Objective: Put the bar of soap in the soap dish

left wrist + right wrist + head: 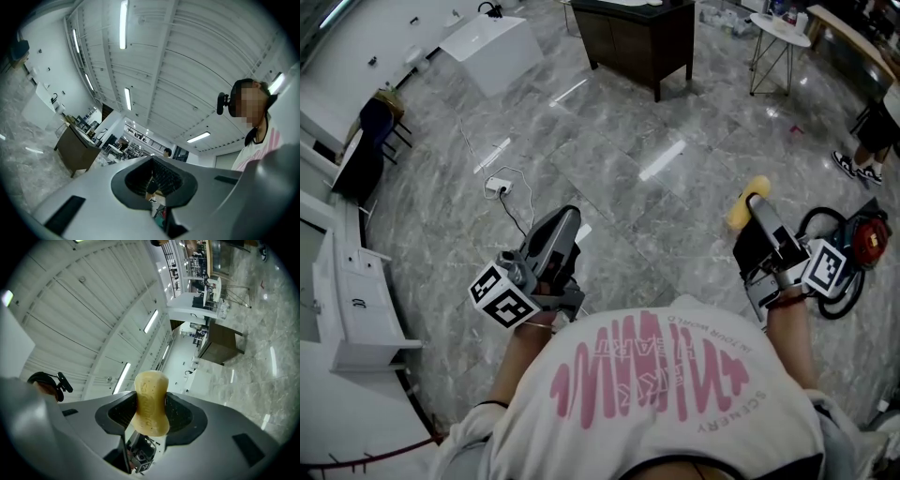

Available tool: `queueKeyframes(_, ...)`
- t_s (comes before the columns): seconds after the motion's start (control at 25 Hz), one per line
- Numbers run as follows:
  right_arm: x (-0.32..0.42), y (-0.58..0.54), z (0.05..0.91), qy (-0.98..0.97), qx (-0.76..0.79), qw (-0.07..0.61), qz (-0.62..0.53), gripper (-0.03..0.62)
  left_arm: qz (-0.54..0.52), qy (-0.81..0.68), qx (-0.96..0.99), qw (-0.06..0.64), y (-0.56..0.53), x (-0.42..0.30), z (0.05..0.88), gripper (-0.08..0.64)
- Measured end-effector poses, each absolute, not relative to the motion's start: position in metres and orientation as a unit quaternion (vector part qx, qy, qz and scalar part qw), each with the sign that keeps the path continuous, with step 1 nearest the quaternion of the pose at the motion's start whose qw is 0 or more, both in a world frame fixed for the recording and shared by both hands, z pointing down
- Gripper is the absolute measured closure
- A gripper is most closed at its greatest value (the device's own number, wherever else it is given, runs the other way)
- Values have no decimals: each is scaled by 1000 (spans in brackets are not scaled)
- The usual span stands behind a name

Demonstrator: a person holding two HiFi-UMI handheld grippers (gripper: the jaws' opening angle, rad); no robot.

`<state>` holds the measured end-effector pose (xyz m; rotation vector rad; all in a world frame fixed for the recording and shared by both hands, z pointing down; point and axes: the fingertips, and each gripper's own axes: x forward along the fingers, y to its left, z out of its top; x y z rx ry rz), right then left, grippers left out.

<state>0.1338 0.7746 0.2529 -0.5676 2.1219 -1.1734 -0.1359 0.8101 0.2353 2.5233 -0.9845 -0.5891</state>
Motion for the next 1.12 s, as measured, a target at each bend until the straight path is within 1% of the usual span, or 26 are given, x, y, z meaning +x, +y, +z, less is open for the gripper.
queueKeyframes(0.24,142,764,258,799,-258,312,-445,397,-180,-350,900,189,789,-137,254,552)
queueKeyframes(0.4,140,739,268,798,-260,302,-451,397,-152,-357,905,177,763,-130,264,552)
queueKeyframes(0.68,132,641,264,813,-237,276,-454,397,-179,-360,898,179,673,-124,257,552)
queueKeyframes(0.88,135,627,271,812,-235,280,-455,397,-165,-376,894,177,657,-124,266,552)
queueKeyframes(1.0,145,604,275,812,-231,280,-457,397,-165,-361,903,163,634,-111,260,552)
queueKeyframes(1.12,164,559,277,814,-229,273,-458,397,-167,-362,904,155,590,-92,252,552)
